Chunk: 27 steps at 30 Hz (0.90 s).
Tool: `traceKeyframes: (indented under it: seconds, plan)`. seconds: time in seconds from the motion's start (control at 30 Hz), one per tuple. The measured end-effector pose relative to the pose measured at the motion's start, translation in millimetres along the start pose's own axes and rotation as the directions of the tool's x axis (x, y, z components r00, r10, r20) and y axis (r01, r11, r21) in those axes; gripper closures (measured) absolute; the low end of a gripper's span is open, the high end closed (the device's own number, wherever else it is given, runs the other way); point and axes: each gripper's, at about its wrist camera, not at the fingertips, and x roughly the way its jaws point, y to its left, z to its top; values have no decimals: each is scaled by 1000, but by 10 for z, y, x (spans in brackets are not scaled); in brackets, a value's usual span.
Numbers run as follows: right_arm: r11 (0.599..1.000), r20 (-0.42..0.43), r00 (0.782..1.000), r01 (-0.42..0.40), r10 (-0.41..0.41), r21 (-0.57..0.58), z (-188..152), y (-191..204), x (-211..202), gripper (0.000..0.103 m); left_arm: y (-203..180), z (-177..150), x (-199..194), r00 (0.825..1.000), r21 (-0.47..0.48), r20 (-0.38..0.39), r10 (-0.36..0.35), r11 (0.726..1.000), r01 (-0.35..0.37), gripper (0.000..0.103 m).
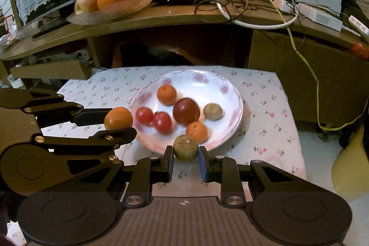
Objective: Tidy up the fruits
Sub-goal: 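Lower the kiwi and orange into the plate and open both tools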
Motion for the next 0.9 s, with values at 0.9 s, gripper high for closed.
traceKeyframes:
  seconds: [0.9]
  plan:
    - [1000,-29,1000,10,-10,-1,353,-260,675,76,173,242,685,999,-38,-29,-14,999,13,69]
